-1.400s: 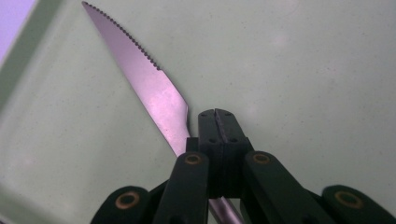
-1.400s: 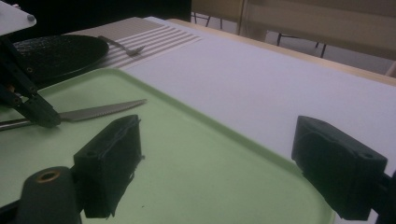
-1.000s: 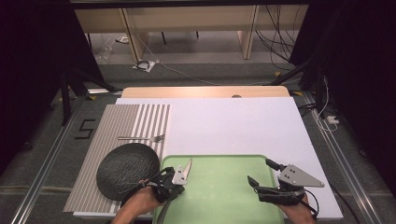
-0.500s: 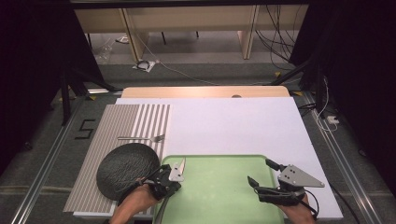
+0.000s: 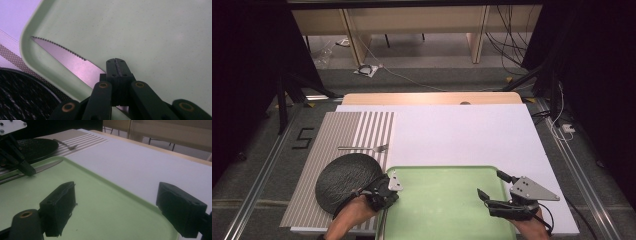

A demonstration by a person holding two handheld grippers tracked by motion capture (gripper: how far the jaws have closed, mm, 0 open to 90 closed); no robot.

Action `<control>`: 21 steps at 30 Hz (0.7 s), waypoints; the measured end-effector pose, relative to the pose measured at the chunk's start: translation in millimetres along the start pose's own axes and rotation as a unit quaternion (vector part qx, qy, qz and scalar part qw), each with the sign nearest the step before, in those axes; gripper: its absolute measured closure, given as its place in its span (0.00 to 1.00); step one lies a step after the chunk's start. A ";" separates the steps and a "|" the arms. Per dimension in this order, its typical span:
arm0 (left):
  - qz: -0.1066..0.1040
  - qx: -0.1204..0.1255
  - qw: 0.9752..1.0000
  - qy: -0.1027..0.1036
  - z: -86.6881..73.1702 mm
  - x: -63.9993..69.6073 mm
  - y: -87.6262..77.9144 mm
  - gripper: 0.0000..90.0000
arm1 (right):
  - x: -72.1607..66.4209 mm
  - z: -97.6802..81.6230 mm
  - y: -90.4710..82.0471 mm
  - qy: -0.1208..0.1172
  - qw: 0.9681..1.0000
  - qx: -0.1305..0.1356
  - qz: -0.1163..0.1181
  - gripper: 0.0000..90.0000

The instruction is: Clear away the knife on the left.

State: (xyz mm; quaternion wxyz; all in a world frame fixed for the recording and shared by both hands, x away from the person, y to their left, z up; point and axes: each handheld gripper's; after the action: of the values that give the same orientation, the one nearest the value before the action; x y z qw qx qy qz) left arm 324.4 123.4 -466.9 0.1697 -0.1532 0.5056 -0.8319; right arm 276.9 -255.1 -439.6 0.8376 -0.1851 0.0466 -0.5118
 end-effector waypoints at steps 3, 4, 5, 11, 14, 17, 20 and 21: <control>0.004 -0.004 1.000 0.004 0.8 1.0 0.2 0.99 | -0.4 0.1 0.0 0.000 1.000 -0.001 0.000 0.19; 0.002 -0.004 1.000 0.002 0.6 0.5 0.0 0.99 | -0.4 0.1 0.0 0.000 1.000 -0.001 0.000 0.19; 0.000 -0.003 1.000 0.000 0.3 0.1 -0.2 0.99 | -0.3 0.0 -0.1 0.000 1.000 -0.001 0.000 0.19; -0.003 -0.008 1.000 -0.003 -0.1 -0.7 -1.2 1.00 | 0.0 -0.1 -0.3 0.000 1.000 0.000 0.000 0.19; -0.005 -0.006 1.000 -0.004 -0.5 -1.0 -1.4 0.99 | 0.0 0.0 -0.3 0.000 1.000 0.000 0.000 0.19; -0.004 -0.001 1.000 -0.005 -0.8 -1.4 -2.1 0.99 | -0.1 0.0 -0.2 -0.001 1.000 0.000 0.001 0.19; -0.014 0.029 0.999 -0.014 -0.8 -4.5 -9.8 0.95 | 0.0 0.1 -0.6 0.000 1.000 0.000 0.001 0.19; -0.011 0.036 0.999 -0.014 -0.9 -5.4 -13.3 0.94 | 0.1 0.2 -0.6 0.000 1.000 -0.001 0.001 0.19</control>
State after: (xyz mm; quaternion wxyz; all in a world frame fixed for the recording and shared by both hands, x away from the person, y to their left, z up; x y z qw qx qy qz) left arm 327.2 132.2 -455.9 0.1733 -0.1643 0.4714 -0.8490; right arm 276.5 -255.4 -439.3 0.8381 -0.1854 0.0472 -0.5109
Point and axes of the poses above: each handheld gripper's, and its own axes: y roughly forward along the jaws, z roughly out of its top, x roughly to its right, and after that the axes turned 12 degrees about -z, right-handed
